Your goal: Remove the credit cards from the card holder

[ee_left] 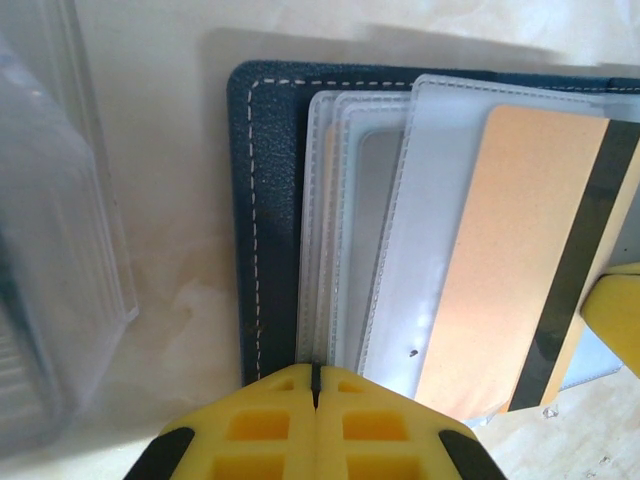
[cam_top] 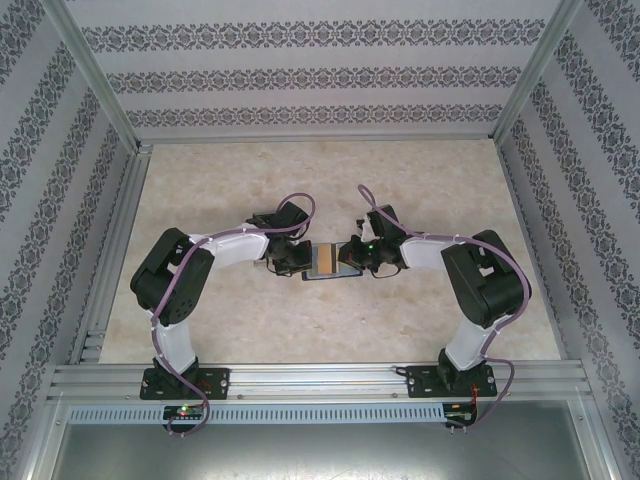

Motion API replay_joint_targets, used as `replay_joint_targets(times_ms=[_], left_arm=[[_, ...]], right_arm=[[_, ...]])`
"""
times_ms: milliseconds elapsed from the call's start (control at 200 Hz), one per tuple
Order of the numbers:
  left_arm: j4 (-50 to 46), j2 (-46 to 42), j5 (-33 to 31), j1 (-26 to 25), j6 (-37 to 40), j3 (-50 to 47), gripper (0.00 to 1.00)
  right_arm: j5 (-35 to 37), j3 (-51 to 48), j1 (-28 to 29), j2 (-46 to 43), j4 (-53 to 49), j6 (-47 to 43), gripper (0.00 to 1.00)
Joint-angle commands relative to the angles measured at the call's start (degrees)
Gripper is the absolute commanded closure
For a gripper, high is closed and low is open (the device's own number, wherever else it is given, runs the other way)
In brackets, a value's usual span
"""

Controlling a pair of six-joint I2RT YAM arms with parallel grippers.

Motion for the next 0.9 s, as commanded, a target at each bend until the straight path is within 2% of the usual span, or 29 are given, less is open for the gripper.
replay_joint_targets(times_ms=[0, 585, 684, 779, 894], left_arm=[[-3.3, 1.9, 0.2, 0.1, 0.9, 0.4, 1.0], [-2.9, 2.2, 1.3, 0.1, 1.0, 0.5, 1.0], [-2.9, 2.3, 1.3, 0.1, 1.0, 0.5, 1.0], [-3.0, 2.2, 1.2, 0.1, 1.0, 0.5, 1.0], [-3.2, 2.0, 1.0, 0.1, 1.0, 0.4, 1.0]], right_arm=[[-0.6, -0.4, 0.3, 0.6, 0.5, -0.6, 0.84], [-1.5, 1.4, 2.6, 3.2, 2.5, 0.2, 0.78], [-1.1, 1.4, 2.6, 3.3, 2.3, 0.2, 0.83], [-0.8, 1.1, 2.4, 3.3, 2.3, 0.1, 0.96], [-0.4, 0.1, 1.7, 2.4, 2.1, 0.1, 1.0]])
